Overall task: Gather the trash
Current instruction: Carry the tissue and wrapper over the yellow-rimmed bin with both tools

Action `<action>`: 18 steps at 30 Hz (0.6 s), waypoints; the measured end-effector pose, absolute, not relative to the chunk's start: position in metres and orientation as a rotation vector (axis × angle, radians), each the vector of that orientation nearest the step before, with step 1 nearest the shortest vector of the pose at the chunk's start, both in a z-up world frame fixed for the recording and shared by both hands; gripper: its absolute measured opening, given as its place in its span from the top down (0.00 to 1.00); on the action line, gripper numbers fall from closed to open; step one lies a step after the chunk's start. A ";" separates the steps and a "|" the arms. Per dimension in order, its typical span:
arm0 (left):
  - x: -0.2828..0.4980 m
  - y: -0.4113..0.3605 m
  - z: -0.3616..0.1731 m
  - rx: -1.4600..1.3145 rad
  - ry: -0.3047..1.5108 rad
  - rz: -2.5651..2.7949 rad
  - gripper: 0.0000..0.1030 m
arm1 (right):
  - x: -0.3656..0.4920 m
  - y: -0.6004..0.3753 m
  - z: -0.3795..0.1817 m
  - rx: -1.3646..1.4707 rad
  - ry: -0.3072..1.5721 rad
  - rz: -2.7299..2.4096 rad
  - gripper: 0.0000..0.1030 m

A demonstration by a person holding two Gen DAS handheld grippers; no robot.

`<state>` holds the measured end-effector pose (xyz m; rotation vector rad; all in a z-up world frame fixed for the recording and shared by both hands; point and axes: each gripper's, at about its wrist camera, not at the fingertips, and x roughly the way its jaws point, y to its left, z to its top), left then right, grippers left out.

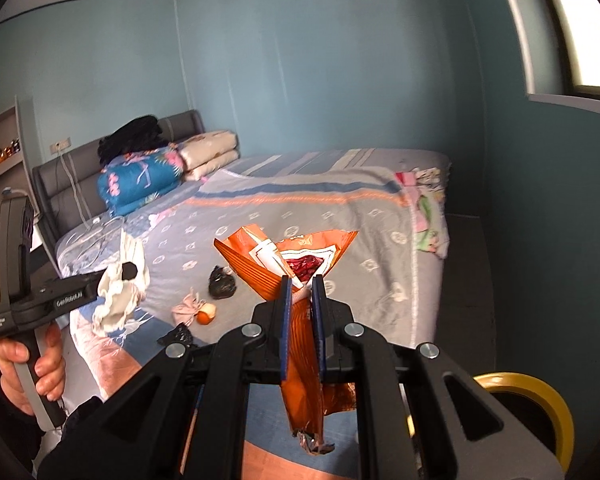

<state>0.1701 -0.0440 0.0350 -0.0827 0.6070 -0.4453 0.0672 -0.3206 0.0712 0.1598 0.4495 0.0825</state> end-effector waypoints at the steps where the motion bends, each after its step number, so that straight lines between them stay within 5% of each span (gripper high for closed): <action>1: 0.167 -0.048 0.035 -0.079 0.606 -0.457 0.90 | 0.061 -0.328 0.072 0.164 0.441 0.067 0.90; 18: 0.135 -0.164 0.023 0.025 0.623 -0.695 0.90 | -0.008 -0.411 0.072 0.234 0.388 -0.112 0.91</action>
